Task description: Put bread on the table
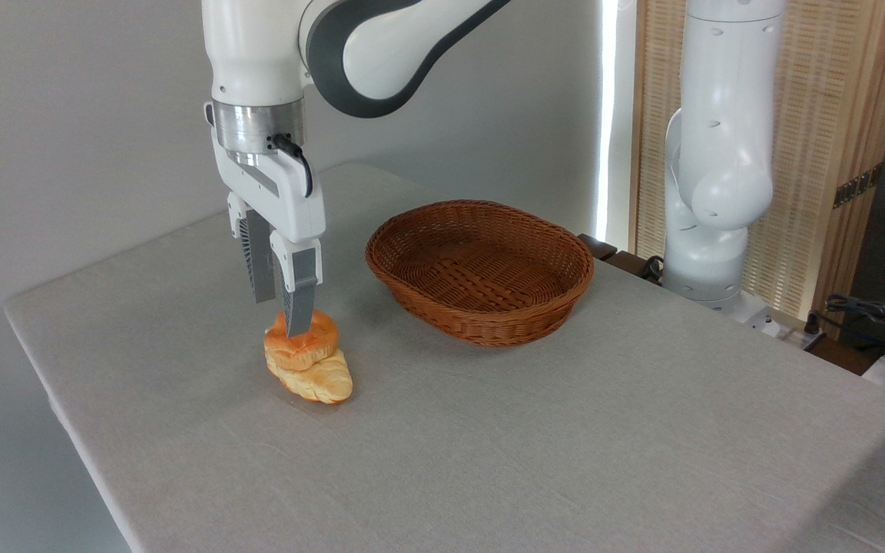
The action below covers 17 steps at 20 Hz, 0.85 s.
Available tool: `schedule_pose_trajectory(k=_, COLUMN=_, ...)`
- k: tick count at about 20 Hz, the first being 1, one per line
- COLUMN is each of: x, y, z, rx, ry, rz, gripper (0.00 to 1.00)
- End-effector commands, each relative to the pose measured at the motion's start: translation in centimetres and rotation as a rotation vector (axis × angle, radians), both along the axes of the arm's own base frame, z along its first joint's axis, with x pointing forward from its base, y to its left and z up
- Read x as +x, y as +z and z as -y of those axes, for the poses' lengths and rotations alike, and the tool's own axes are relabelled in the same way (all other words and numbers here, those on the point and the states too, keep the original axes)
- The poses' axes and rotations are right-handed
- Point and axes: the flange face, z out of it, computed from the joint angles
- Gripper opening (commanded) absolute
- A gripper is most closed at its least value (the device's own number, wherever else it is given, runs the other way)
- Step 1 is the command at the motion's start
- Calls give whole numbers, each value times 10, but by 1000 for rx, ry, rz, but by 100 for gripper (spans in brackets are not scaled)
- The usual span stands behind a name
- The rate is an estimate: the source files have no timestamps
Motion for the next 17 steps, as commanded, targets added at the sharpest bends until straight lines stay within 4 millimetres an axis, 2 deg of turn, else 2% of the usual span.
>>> schedule_pose_trajectory(k=1, x=2, y=8, z=-29, rx=-16, ry=53, rz=-21, gripper=100)
schedule_pose_trajectory(k=4, x=8, y=17, z=-56, rx=-24, ry=90, rz=-13, gripper=100)
schedule_pose_trajectory(k=8, x=7, y=29, z=-103, rx=-29, ry=147, rz=-69, gripper=100)
schedule_pose_trajectory(k=10, x=4, y=31, z=-109, rx=-28, ry=130, rz=-94, gripper=100)
schedule_pose_trajectory(k=14, x=0, y=30, z=-138, rx=-42, ry=160, rz=-137, gripper=100)
schedule_pose_trajectory(k=17, x=0, y=29, z=-142, rx=-42, ry=153, rz=-147, gripper=100)
